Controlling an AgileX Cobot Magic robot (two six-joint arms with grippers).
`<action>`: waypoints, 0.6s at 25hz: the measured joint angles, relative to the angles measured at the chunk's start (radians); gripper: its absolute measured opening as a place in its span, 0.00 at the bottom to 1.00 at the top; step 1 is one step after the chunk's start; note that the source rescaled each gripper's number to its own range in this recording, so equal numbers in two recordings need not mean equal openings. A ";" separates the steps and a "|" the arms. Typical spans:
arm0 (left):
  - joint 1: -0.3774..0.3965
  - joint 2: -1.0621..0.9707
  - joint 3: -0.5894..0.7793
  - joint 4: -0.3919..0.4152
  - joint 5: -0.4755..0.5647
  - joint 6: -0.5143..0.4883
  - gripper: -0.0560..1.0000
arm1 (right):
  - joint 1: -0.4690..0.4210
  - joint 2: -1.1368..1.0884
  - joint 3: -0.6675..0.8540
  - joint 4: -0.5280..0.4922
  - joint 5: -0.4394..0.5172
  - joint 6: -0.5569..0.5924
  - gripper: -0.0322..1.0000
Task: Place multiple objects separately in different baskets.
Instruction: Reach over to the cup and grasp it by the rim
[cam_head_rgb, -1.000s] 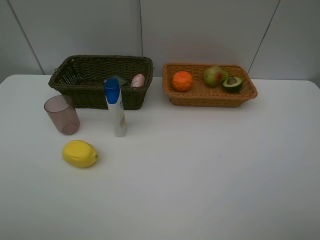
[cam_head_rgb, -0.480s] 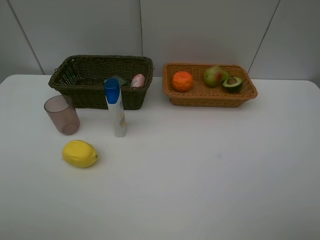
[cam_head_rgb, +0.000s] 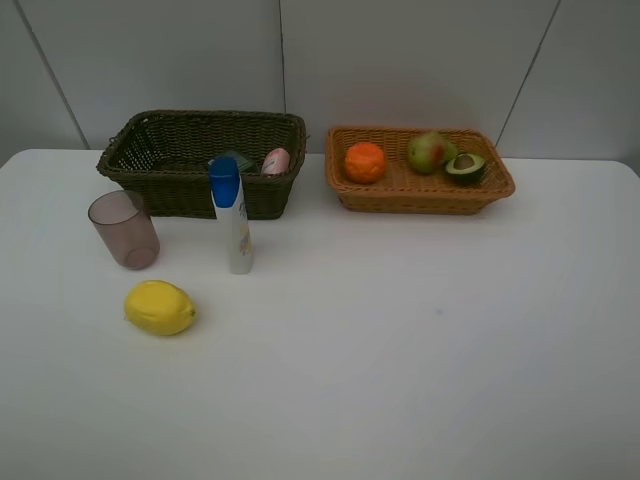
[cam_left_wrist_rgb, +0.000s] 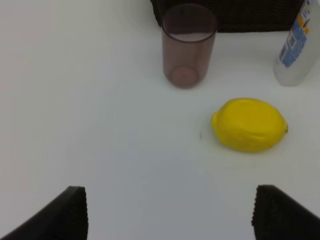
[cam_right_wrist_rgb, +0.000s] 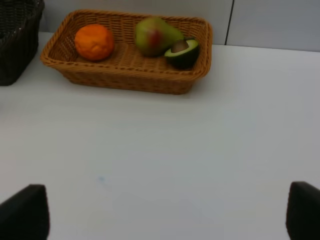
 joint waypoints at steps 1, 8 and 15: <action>0.000 0.031 -0.017 -0.007 0.003 0.000 0.89 | 0.000 0.000 0.000 0.000 0.000 0.000 1.00; 0.000 0.297 -0.145 -0.032 0.012 0.032 0.89 | 0.000 0.000 0.000 0.000 0.001 0.000 1.00; 0.000 0.577 -0.279 -0.035 0.010 0.092 0.89 | 0.000 0.000 0.000 0.000 0.001 0.000 1.00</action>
